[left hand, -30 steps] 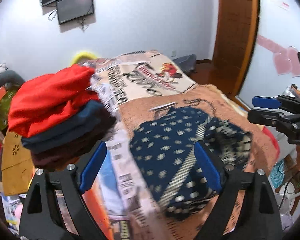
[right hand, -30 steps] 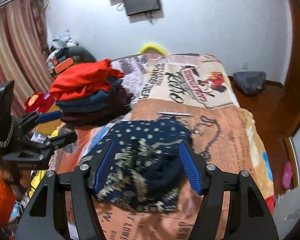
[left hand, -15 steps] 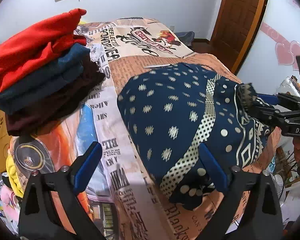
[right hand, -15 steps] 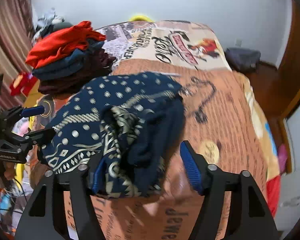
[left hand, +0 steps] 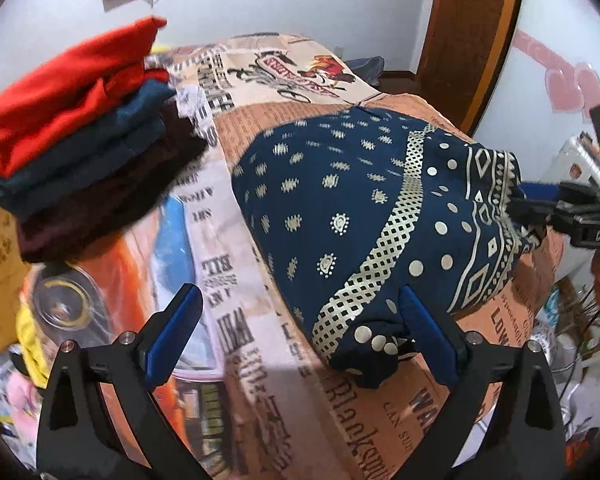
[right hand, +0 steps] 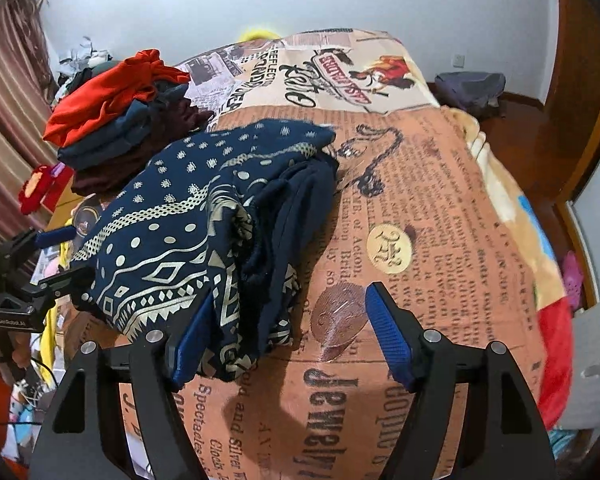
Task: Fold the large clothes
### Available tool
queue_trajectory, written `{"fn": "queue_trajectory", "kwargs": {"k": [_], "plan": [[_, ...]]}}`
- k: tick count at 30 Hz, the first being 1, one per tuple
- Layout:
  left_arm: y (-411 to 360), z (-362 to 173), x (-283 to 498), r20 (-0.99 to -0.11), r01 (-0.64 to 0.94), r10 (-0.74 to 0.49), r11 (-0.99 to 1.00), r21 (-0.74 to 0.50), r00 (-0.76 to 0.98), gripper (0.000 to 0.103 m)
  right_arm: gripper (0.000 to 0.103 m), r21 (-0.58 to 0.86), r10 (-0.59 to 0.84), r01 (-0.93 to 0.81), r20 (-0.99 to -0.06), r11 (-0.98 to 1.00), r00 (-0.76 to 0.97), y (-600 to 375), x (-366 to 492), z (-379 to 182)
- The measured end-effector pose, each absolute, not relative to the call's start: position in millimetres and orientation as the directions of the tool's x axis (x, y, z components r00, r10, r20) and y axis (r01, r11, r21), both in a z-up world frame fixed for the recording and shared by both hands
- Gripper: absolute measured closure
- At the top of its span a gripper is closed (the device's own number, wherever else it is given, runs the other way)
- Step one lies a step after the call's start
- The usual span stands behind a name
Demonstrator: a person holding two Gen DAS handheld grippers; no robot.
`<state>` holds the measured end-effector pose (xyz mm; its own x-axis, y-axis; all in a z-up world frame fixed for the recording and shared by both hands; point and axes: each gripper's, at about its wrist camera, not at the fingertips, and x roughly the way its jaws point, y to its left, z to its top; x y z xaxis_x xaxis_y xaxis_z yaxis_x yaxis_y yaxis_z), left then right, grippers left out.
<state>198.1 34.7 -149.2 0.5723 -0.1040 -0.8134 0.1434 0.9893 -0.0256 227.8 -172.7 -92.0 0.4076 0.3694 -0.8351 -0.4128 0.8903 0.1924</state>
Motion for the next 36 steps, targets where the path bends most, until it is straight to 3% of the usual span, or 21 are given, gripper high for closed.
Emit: {"fn": "queue_trajectory", "kwargs": {"k": [8, 17, 20, 25, 31, 36], "plan": [[50, -117, 205, -0.760, 0.063, -0.027, 0.998, 0.018, 0.650, 0.004, 0.031, 0.156, 0.386, -0.455, -0.792, 0.877, 0.472, -159, 233, -59], [66, -105, 233, -0.741, 0.008, -0.010, 1.000, -0.006, 0.671, 0.004, 0.031, 0.244, 0.480, -0.505, -0.775, 0.828, 0.411, -129, 266, -59], [69, -116, 246, -0.769, 0.012, -0.060, 0.998, -0.068, 0.637, 0.004, 0.031, 0.285, 0.476, -0.475, -0.806, 0.833, 0.351, -128, 279, -78], [75, -157, 271, -0.831, 0.019, -0.269, 0.954, -0.298, 0.487, 0.004, 0.031, 0.381, 0.482, -0.379, -0.848, 0.843, 0.221, -151, 299, -117], [92, -197, 288, -0.751, -0.052, -0.540, 0.798, -0.600, 0.381, 0.004, 0.031, 0.520, 0.585, -0.332, -0.800, 0.787, 0.134, -167, 305, -131], [92, -213, 299, -0.701, -0.082, -0.628, 0.723, -0.686, 0.338, 0.004, 0.031, 0.557, 0.615, -0.329, -0.781, 0.763, 0.103, -156, 314, -138]]}}
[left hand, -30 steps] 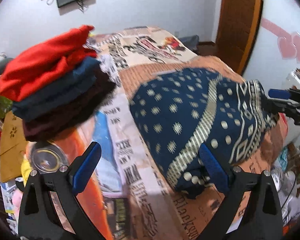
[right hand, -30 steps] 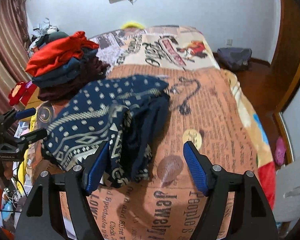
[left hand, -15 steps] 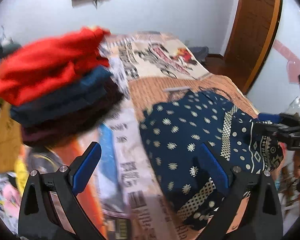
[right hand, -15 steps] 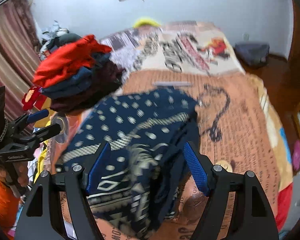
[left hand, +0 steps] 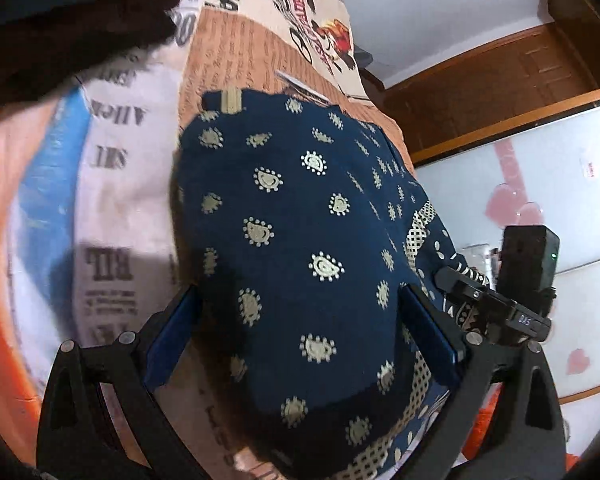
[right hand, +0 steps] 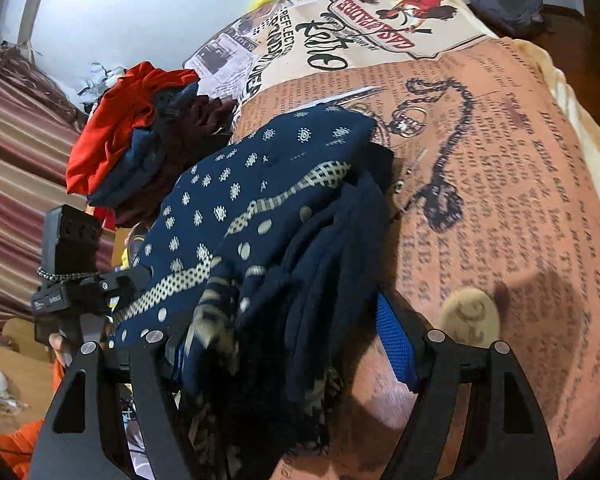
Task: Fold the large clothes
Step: 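Lift the hoodie bundle with both grippers and place it on the clothes stack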
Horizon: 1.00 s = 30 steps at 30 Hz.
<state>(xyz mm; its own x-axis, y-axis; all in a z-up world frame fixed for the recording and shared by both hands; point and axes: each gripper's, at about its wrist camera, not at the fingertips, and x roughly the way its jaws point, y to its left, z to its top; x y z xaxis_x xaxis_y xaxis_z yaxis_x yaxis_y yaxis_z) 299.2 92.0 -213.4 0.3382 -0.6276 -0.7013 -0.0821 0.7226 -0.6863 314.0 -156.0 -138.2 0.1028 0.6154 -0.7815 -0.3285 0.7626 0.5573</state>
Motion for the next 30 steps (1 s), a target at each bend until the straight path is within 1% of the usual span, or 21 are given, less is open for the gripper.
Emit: {"fn": "queue_trajectory", "kwargs": {"k": [6, 7, 8, 10, 11, 13, 14, 15, 16, 19, 23, 30], "plan": [[89, -218, 305, -0.687, -0.088, -0.647, 0.704, -0.705, 0.331, 0.003, 0.030, 0.557, 0.611, -0.348, -0.789, 0.754, 0.061, -137, 326, -147], [90, -218, 305, -0.684, -0.088, -0.649, 0.701, -0.708, 0.332, 0.004, 0.031, 0.555, 0.608, -0.348, -0.792, 0.755, 0.058, -135, 327, -148], [90, -217, 305, -0.682, -0.087, -0.650, 0.699, -0.710, 0.335, 0.005, 0.035, 0.553, 0.604, -0.348, -0.795, 0.757, 0.053, -133, 328, -148], [90, -214, 302, -0.687, -0.076, -0.639, 0.711, -0.699, 0.346, 0.015, 0.056, 0.566, 0.609, -0.336, -0.793, 0.753, 0.029, -130, 329, -149], [91, -211, 300, -0.693, -0.065, -0.631, 0.721, -0.690, 0.350, 0.019, 0.060, 0.590, 0.625, -0.318, -0.781, 0.742, 0.007, -130, 330, -151], [89, -203, 295, -0.703, -0.041, -0.611, 0.743, -0.668, 0.363, 0.029, 0.069, 0.616, 0.644, -0.298, -0.765, 0.729, -0.005, -131, 330, -150], [88, -199, 293, -0.706, -0.031, -0.606, 0.750, -0.660, 0.368, 0.031, 0.070, 0.619, 0.647, -0.297, -0.762, 0.727, -0.003, -132, 329, -148], [87, -191, 291, -0.709, -0.014, -0.598, 0.761, -0.649, 0.374, 0.037, 0.072, 0.621, 0.652, -0.301, -0.758, 0.724, 0.004, -132, 327, -143], [85, -186, 291, -0.711, -0.001, -0.594, 0.767, -0.641, 0.377, 0.041, 0.073, 0.619, 0.653, -0.304, -0.758, 0.724, 0.010, -132, 326, -140], [81, -159, 289, -0.710, 0.055, -0.582, 0.787, -0.614, 0.396, 0.046, 0.074, 0.602, 0.651, -0.343, -0.758, 0.721, 0.038, -128, 320, -119], [87, -108, 284, -0.689, 0.115, -0.552, 0.812, -0.573, 0.470, 0.047, 0.074, 0.587, 0.668, -0.399, -0.738, 0.705, 0.093, -119, 318, -80], [130, 15, 276, -0.587, 0.190, -0.459, 0.867, -0.461, 0.667, 0.046, 0.074, 0.548, 0.748, -0.555, -0.623, 0.626, 0.228, -68, 330, 32]]}}
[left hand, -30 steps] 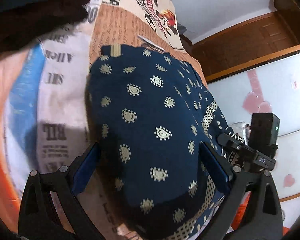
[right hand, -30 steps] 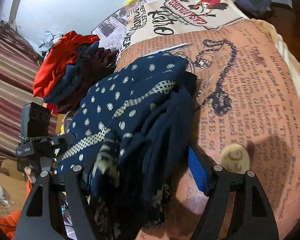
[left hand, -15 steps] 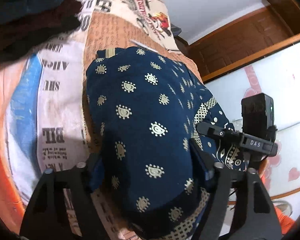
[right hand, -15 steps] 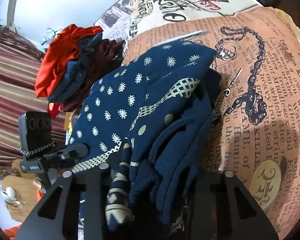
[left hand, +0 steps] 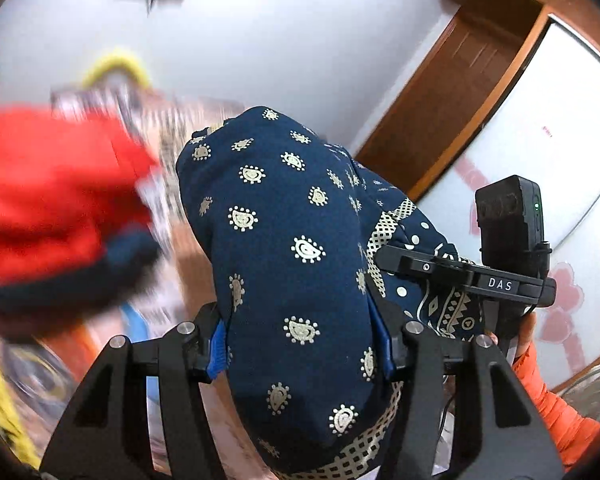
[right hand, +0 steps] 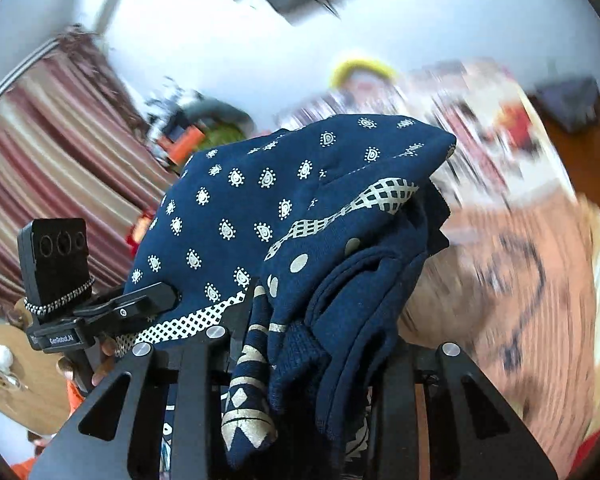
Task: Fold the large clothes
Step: 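Lift the hoodie bundle with both grippers and place it on the clothes stack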
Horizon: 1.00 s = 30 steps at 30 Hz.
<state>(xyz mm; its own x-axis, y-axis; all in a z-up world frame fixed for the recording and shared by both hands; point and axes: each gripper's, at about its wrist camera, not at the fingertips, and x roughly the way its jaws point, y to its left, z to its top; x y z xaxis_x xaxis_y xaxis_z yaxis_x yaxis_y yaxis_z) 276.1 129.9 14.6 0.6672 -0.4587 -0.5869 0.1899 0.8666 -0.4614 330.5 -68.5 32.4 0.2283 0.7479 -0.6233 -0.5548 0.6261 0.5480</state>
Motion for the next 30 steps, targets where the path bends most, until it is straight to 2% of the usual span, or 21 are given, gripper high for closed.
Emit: {"fn": "queue_trajectory", "kwargs": {"k": [6, 12, 16, 19, 22, 25, 27, 28, 30], "plan": [[204, 88, 283, -0.518, 0.151, -0.352, 0.908, -0.391, 0.779, 0.046, 0.074, 0.501, 0.807, -0.674, -0.535, 0.542, 0.251, 10, 350, 96], [272, 113, 308, -0.509, 0.066, -0.240, 0.940, -0.336, 0.827, 0.045, 0.074, 0.502, 0.840, -0.717, -0.497, 0.484, 0.218, 99, 378, 108], [325, 90, 346, -0.537, -0.010, -0.195, 0.935, -0.355, 0.821, 0.043, 0.074, 0.535, 0.840, -0.699, -0.513, 0.474, 0.176, 152, 406, 87], [363, 50, 375, -0.592, -0.086, -0.163, 0.925, -0.370, 0.789, 0.040, 0.073, 0.541, 0.821, -0.685, -0.550, 0.488, 0.152, 176, 423, 55], [393, -14, 400, -0.693, -0.189, -0.120, 0.917, -0.353, 0.711, 0.038, 0.072, 0.531, 0.756, -0.645, -0.645, 0.550, 0.113, 203, 439, -7], [412, -53, 412, -0.702, -0.199, -0.182, 0.884, -0.423, 0.688, 0.037, 0.069, 0.517, 0.701, -0.619, -0.710, 0.591, 0.075, 211, 447, -52], [410, -53, 408, -0.693, -0.185, -0.189, 0.884, -0.428, 0.696, 0.035, 0.066, 0.534, 0.710, -0.609, -0.700, 0.586, 0.070, 203, 449, -59], [408, -51, 407, -0.690, -0.173, -0.183, 0.895, -0.412, 0.700, 0.034, 0.062, 0.525, 0.707, -0.614, -0.703, 0.589, 0.076, 200, 448, -56], [400, -43, 404, -0.701, -0.178, -0.129, 0.921, -0.348, 0.701, 0.029, 0.061, 0.482, 0.683, -0.636, -0.724, 0.602, 0.097, 196, 444, -41]]}}
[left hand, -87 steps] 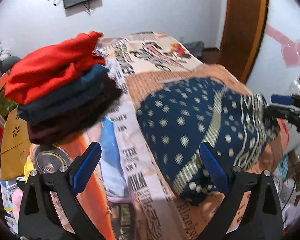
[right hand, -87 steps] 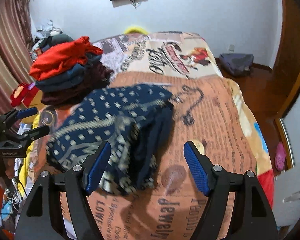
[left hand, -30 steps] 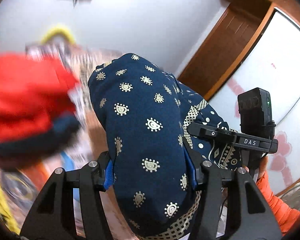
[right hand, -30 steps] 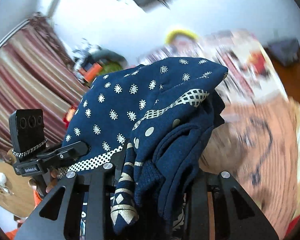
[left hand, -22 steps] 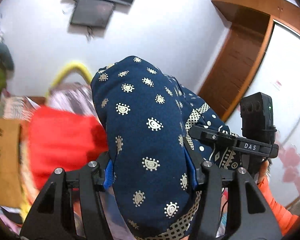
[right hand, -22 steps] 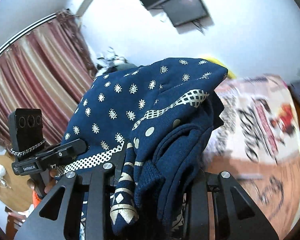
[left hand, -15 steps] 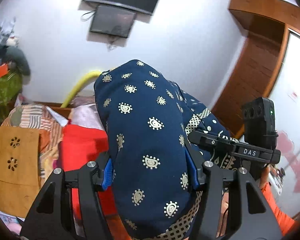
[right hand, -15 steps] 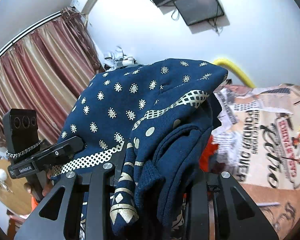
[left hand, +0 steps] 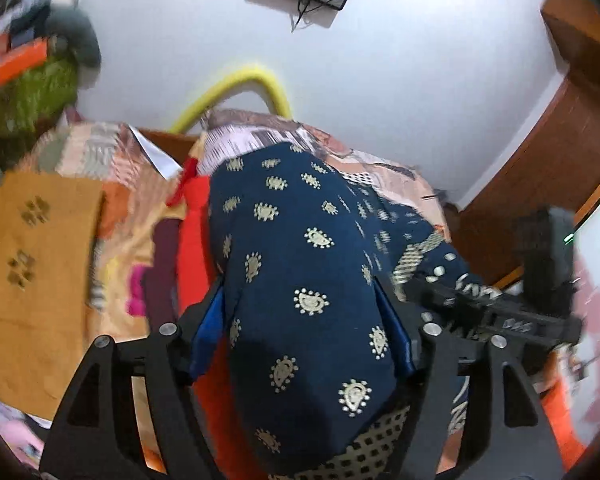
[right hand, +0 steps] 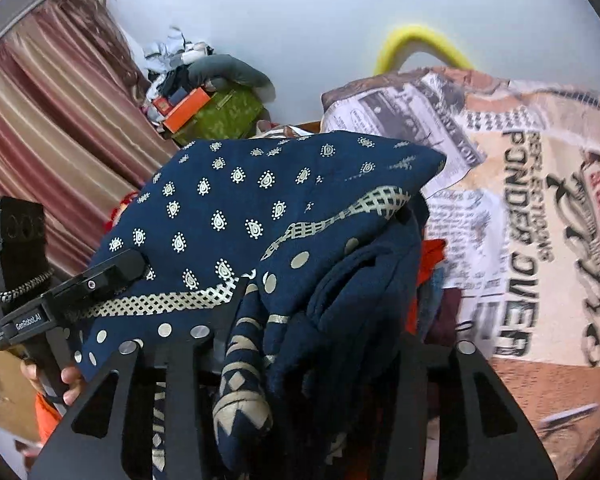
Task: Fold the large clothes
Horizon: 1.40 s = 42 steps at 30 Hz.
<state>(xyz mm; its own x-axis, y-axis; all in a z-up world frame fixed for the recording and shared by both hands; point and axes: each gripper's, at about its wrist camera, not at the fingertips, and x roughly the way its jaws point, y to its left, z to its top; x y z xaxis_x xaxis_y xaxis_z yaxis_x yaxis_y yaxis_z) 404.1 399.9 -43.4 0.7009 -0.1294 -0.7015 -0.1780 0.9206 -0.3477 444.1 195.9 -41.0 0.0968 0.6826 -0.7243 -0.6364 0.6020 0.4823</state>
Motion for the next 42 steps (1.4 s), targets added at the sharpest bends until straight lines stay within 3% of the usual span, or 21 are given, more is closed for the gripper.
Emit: {"fn": "queue_trajectory", "kwargs": {"k": [4, 8, 15, 20, 23, 29, 33, 36, 38, 42], "plan": [[379, -25, 397, -0.723, -0.222, 0.013, 0.955, -0.195, 0.690, 0.027, 0.061, 0.383, 0.633, -0.680, -0.759, 0.626, 0.155, 180, 427, -14], [358, -6, 376, -0.703, -0.229, 0.064, 0.963, -0.143, 0.708, 0.027, 0.061, 0.283, 0.595, -0.696, -0.762, 0.660, 0.255, 170, 412, 3], [312, 57, 317, -0.614, -0.232, 0.132, 0.969, -0.086, 0.778, 0.027, 0.061, 0.245, 0.666, -0.731, -0.653, 0.637, 0.361, 120, 361, 73], [270, 109, 250, -0.484, -0.241, 0.192, 0.970, -0.040, 0.854, 0.027, 0.061, 0.227, 0.728, -0.752, -0.525, 0.619, 0.441, 88, 318, 120], [234, 136, 198, -0.363, -0.230, 0.217, 0.973, 0.008, 0.906, 0.027, 0.061, 0.209, 0.766, -0.769, -0.421, 0.604, 0.486, 66, 282, 143], [178, 153, 117, -0.172, -0.243, 0.252, 0.967, 0.070, 0.952, 0.027, 0.061, 0.136, 0.796, -0.788, -0.202, 0.600, 0.571, 30, 198, 168], [149, 145, 76, -0.077, -0.268, 0.275, 0.959, 0.092, 0.958, 0.016, 0.061, 0.113, 0.796, -0.789, -0.138, 0.603, 0.589, 20, 159, 161], [137, 131, 54, -0.039, -0.286, 0.289, 0.955, 0.077, 0.957, 0.014, 0.060, 0.114, 0.784, -0.776, -0.134, 0.620, 0.606, 21, 148, 147], [134, 122, 44, -0.033, -0.289, 0.291, 0.956, 0.055, 0.956, 0.009, 0.057, 0.122, 0.769, -0.759, -0.136, 0.639, 0.625, 23, 144, 138], [131, 104, 33, -0.055, -0.303, 0.304, 0.953, 0.012, 0.951, 0.000, 0.032, 0.130, 0.737, -0.726, -0.141, 0.676, 0.661, 19, 141, 133]]}}
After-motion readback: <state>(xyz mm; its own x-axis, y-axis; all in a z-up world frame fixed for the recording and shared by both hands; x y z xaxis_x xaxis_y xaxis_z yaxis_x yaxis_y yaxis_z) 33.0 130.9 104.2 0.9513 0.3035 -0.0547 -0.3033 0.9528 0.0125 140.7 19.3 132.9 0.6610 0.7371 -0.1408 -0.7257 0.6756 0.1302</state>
